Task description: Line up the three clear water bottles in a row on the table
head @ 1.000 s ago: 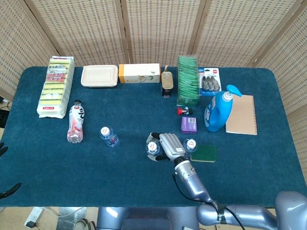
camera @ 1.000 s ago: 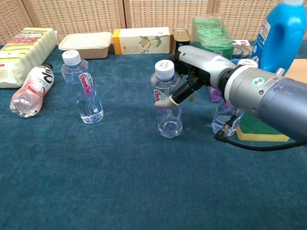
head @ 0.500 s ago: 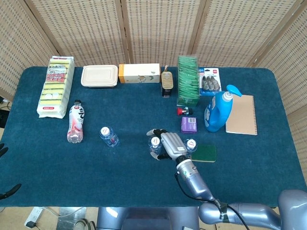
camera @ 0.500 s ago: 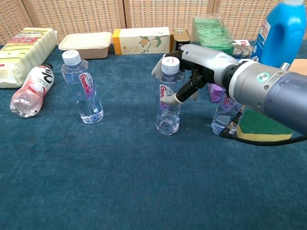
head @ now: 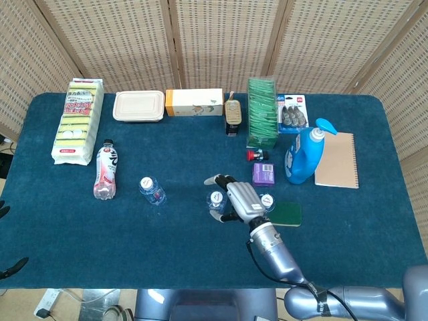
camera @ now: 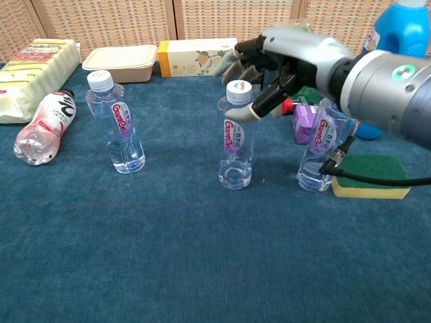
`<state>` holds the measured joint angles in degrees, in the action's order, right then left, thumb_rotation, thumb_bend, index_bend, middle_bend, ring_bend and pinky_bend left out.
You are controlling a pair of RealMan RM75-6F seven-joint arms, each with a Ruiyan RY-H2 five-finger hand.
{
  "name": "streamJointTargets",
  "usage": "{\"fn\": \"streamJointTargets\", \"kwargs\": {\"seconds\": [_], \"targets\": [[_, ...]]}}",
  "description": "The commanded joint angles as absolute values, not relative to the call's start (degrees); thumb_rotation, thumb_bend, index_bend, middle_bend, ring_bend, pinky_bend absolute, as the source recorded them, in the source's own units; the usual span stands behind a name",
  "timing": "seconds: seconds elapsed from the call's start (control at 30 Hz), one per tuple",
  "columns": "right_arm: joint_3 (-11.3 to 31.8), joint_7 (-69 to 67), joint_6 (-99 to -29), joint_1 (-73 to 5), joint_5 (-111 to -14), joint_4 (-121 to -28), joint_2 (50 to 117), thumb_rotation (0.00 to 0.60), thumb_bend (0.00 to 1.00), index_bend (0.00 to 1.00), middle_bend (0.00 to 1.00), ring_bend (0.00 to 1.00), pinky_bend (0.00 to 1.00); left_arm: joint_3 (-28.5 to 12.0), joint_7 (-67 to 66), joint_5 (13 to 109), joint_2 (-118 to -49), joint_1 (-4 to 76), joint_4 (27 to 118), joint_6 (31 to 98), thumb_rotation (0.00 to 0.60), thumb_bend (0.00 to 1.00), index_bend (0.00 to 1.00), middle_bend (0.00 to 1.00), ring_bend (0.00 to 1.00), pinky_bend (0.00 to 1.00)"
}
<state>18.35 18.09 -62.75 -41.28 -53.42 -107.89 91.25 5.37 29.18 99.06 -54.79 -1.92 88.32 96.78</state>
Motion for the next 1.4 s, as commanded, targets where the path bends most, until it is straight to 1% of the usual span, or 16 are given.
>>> {"fn": "streamJointTargets", "kwargs": {"seconds": [0.03, 0.17, 0.23, 0.3, 0.33, 0.4, 0.5, 0.63, 0.7, 0.8, 0.97, 1.03, 1.2, 1.4], "targets": [[19.64, 18.00, -64.08, -40.43, -54.12, -113.63, 87.31, 0.600, 0.31, 0.24, 0.23, 0.21, 0.63, 5.37, 29.44, 99.04, -54.78, -1.98, 88.23, 96.95, 0.600, 0.17, 0.00, 0.00, 0.00, 0.10], [22.07, 17.41, -65.14, -38.95, -54.79, -122.75, 79.79, 0.600, 0.29, 0.23, 0.21, 0.18, 0.59, 5.22, 30.28, 98.71, -54.72, -2.04, 88.02, 97.25, 0.600, 0.17, 0.00, 0.00, 0.00, 0.10], [22.60, 16.55, -64.65, -38.41, -55.07, -124.91, 76.84, 0.600, 0.27, 0.21, 0.19, 0.16, 0.55, 5.09, 30.48, 98.59, -54.80, -2.04, 87.83, 97.39, 0.600, 0.17, 0.00, 0.00, 0.00, 0.10], [22.89, 14.92, -63.74, -37.44, -56.74, -126.27, 73.09, 0.600, 0.24, 0.19, 0.17, 0.13, 0.46, 4.95, 30.62, 98.46, -54.94, -1.96, 87.60, 97.40, 0.600, 0.17, 0.00, 0.00, 0.00, 0.10], [22.86, 13.76, -63.16, -36.98, -57.54, -126.48, 71.71, 0.600, 0.23, 0.19, 0.16, 0.11, 0.43, 4.90, 30.74, 98.45, -54.98, -1.90, 87.51, 97.39, 0.600, 0.17, 0.00, 0.00, 0.00, 0.10], [22.51, 10.64, -61.91, -35.55, -60.14, -126.26, 68.43, 0.600, 0.16, 0.17, 0.13, 0.08, 0.34, 4.66, 31.19, 98.53, -55.20, -1.59, 87.29, 97.35, 0.600, 0.17, 0.00, 0.00, 0.00, 0.10], [21.31, 5.52, -60.16, -33.32, -65.15, -124.76, 64.20, 0.600, 0.08, 0.15, 0.11, 0.04, 0.29, 4.07, 31.78, 98.26, -55.58, -0.88, 86.93, 96.92, 0.600, 0.17, 0.00, 0.00, 0.00, 0.10], [18.40, -2.34, -61.00, -29.16, -74.26, -120.69, 60.02, 0.600, 0.02, 0.13, 0.09, 0.02, 0.26, 3.07, 33.89, 96.69, -55.97, 0.73, 86.49, 94.68, 0.600, 0.17, 0.00, 0.00, 0.00, 0.10], [17.36, -5.14, -61.72, -28.03, -77.38, -118.82, 59.21, 0.600, 0.00, 0.13, 0.08, 0.02, 0.25, 2.74, 34.75, 96.31, -56.23, 1.17, 85.97, 94.21, 0.600, 0.16, 0.00, 0.00, 0.00, 0.10], [14.62, -10.22, -64.12, -25.52, -82.68, -113.35, 58.69, 0.600, 0.00, 0.12, 0.08, 0.01, 0.24, 1.74, 37.14, 95.56, -57.40, 2.47, 84.02, 93.16, 0.600, 0.16, 0.00, 0.00, 0.00, 0.10], [11.15, -17.60, -67.45, -23.28, -88.50, -104.88, 59.45, 0.600, 0.00, 0.12, 0.08, 0.01, 0.24, 2.03, 41.91, 96.46, -58.44, 4.28, 81.38, 91.16, 0.600, 0.15, 0.00, 0.00, 0.00, 0.10], [9.51, -19.38, -69.85, -21.52, -89.83, -101.31, 59.90, 0.600, 0.00, 0.12, 0.08, 0.01, 0.24, 1.43, 42.76, 95.90, -59.31, 5.28, 80.50, 90.15, 0.600, 0.15, 0.00, 0.00, 0.00, 0.10], [6.14, -21.23, -74.94, -17.67, -92.00, -96.02, 61.16, 0.600, 0.00, 0.11, 0.08, 0.02, 0.24, -0.12, 46.11, 95.26, -61.90, 7.97, 78.28, 88.27, 0.600, 0.14, 0.00, 0.00, 0.00, 0.10], [2.79, -21.86, -80.86, -12.60, -92.64, -91.50, 63.73, 0.600, 0.00, 0.11, 0.08, 0.02, 0.20, -0.79, 53.73, 97.71, -67.59, 13.23, 71.66, 85.39, 0.600, 0.14, 0.00, 0.00, 0.00, 0.10]]}}
